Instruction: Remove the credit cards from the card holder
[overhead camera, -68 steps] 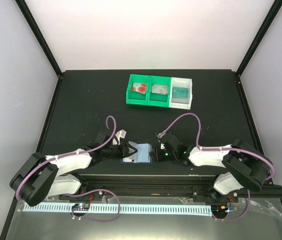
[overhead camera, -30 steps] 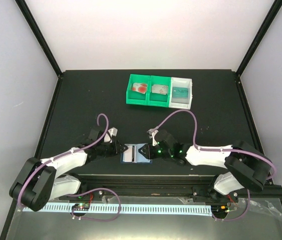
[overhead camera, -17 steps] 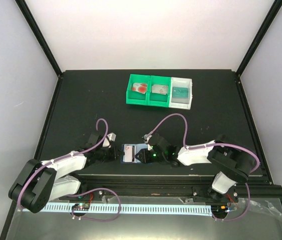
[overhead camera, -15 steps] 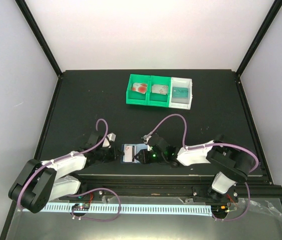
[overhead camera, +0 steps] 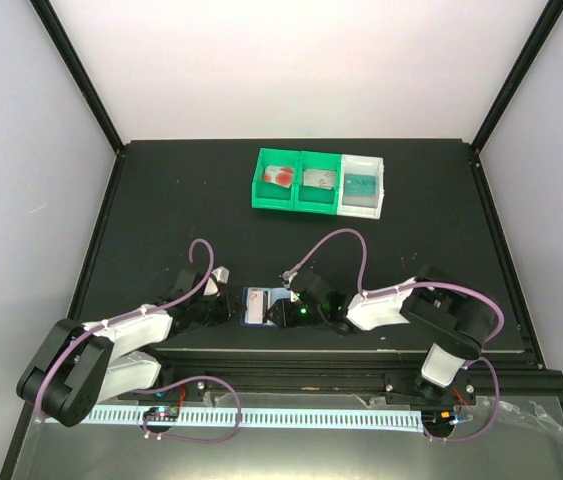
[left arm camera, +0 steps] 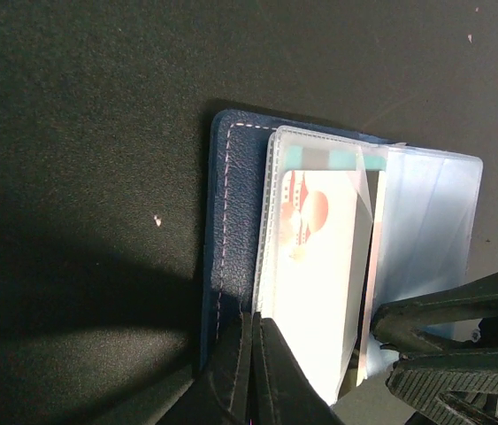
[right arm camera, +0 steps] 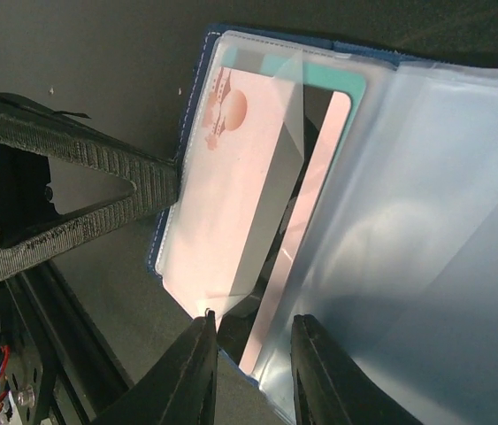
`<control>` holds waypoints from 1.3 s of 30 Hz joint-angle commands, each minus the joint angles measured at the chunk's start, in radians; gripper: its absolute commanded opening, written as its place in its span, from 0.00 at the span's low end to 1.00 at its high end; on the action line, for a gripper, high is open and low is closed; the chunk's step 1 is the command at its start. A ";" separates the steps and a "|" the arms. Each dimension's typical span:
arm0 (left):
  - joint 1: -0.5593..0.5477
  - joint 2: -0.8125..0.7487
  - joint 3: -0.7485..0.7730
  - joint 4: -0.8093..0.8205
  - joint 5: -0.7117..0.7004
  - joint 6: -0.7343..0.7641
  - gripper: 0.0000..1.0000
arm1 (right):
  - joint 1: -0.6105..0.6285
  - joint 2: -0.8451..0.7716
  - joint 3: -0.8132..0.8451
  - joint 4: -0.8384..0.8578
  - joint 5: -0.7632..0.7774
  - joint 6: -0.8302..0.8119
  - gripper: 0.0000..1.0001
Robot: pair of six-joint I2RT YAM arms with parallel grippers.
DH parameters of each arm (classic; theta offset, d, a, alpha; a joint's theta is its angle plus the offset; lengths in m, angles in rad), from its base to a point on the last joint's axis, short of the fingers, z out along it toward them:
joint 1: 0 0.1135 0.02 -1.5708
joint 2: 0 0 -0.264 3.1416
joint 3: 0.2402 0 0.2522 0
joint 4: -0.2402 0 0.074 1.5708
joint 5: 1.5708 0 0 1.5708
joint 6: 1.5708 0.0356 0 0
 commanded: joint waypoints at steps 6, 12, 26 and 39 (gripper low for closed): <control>0.000 0.002 -0.026 0.026 -0.027 -0.030 0.02 | 0.009 0.047 0.025 0.009 -0.001 0.012 0.25; -0.010 0.003 -0.042 0.038 -0.029 -0.042 0.02 | 0.008 0.058 0.039 -0.010 0.017 0.033 0.25; -0.039 -0.078 -0.065 0.055 0.044 -0.097 0.07 | -0.039 -0.033 -0.045 0.016 0.024 0.042 0.26; -0.039 -0.133 0.009 0.051 0.109 -0.059 0.12 | -0.036 -0.060 -0.055 0.032 -0.034 0.038 0.27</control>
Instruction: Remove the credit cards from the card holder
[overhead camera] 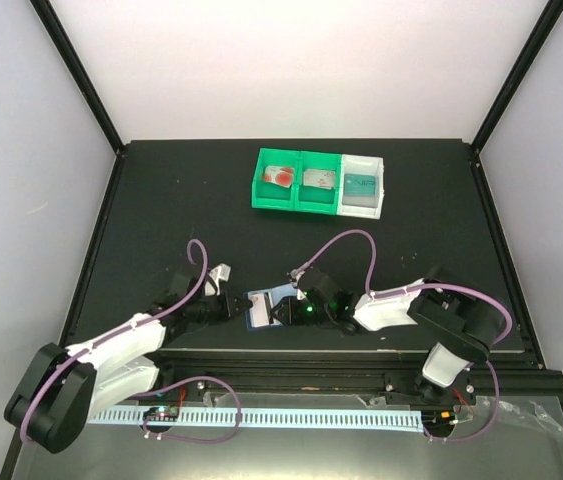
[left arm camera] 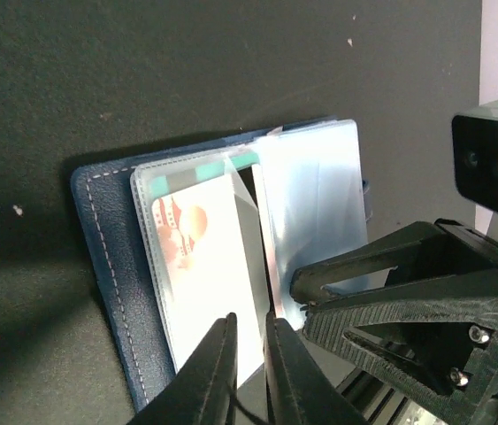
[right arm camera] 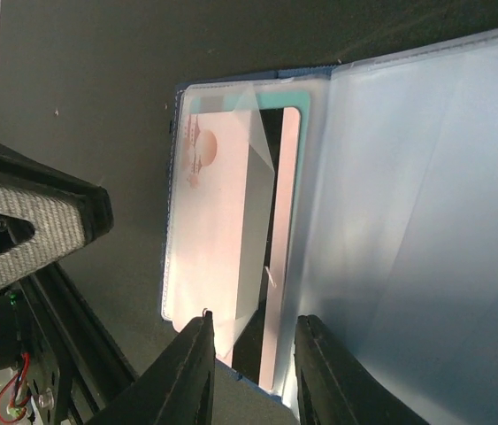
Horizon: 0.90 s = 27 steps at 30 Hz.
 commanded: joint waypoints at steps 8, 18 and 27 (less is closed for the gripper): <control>-0.006 0.121 -0.009 0.098 0.074 0.002 0.03 | 0.004 -0.008 0.007 -0.025 -0.030 -0.016 0.27; -0.006 0.171 -0.049 0.081 0.051 0.005 0.02 | 0.004 0.016 0.004 -0.027 -0.035 -0.017 0.27; -0.007 0.199 -0.049 0.073 0.037 0.018 0.02 | 0.006 0.041 0.015 -0.056 -0.047 -0.052 0.27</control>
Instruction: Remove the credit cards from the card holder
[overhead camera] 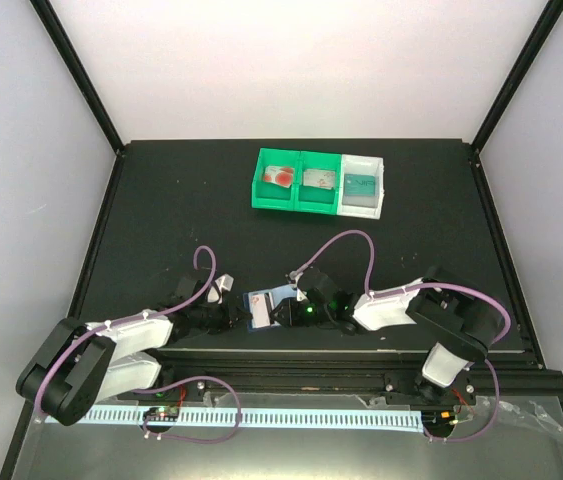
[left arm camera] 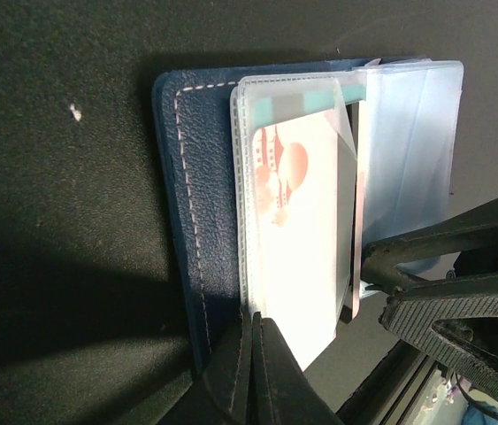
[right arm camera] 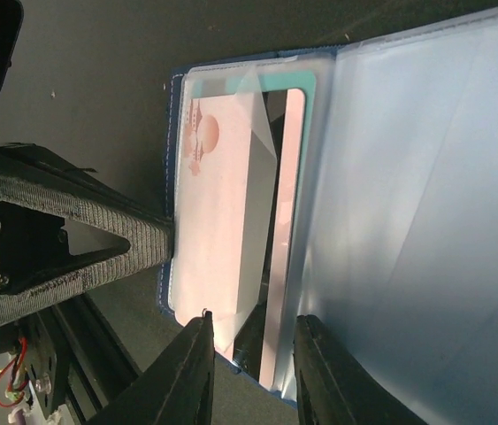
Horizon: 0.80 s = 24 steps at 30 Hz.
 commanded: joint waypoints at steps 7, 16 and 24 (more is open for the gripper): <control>-0.007 0.045 -0.004 -0.021 -0.031 0.026 0.02 | 0.005 0.053 0.039 -0.072 -0.020 -0.065 0.27; -0.007 0.023 -0.004 -0.042 -0.047 0.026 0.01 | 0.005 0.047 0.062 -0.091 0.015 -0.080 0.10; -0.008 0.050 0.048 -0.093 -0.064 0.071 0.01 | -0.006 0.027 0.032 -0.068 0.019 -0.081 0.01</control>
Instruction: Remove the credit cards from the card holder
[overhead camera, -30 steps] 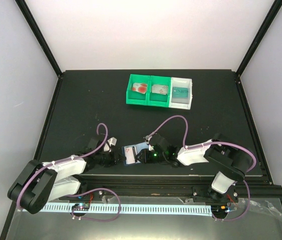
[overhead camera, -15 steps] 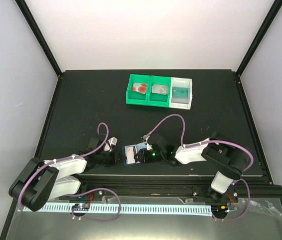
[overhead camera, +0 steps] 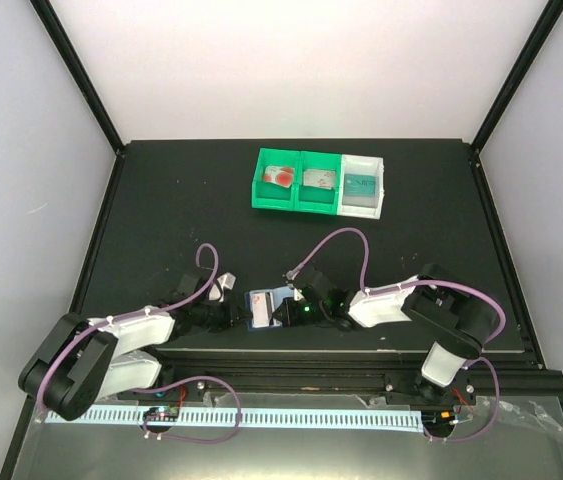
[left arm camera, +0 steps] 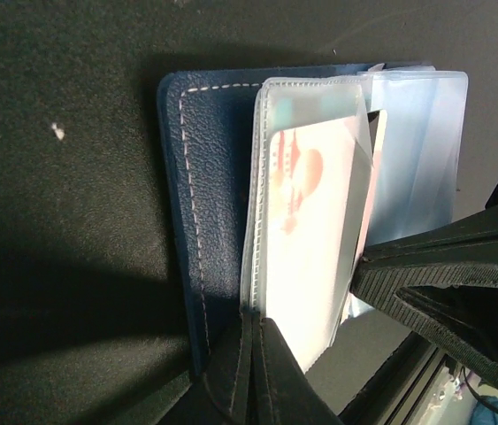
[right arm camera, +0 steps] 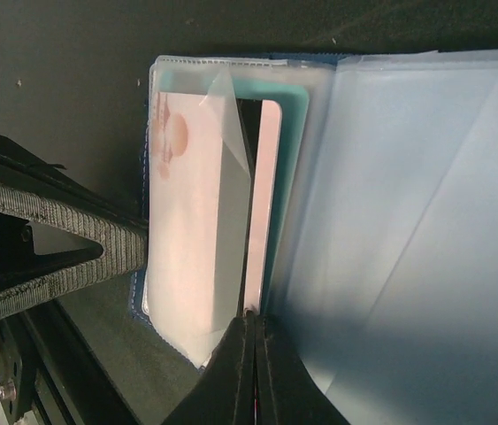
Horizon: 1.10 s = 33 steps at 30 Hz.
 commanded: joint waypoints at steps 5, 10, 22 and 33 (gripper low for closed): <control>-0.006 0.026 0.023 -0.097 -0.096 0.062 0.02 | -0.052 -0.062 -0.067 -0.003 0.004 -0.045 0.01; -0.007 0.023 0.024 -0.100 -0.109 0.061 0.02 | -0.068 -0.098 -0.085 -0.025 -0.002 -0.071 0.01; -0.012 -0.134 0.072 -0.148 -0.056 0.031 0.10 | -0.069 -0.100 -0.078 -0.011 -0.026 -0.059 0.01; -0.047 -0.066 0.089 -0.011 0.029 0.030 0.13 | -0.069 -0.100 -0.077 -0.001 -0.033 -0.048 0.01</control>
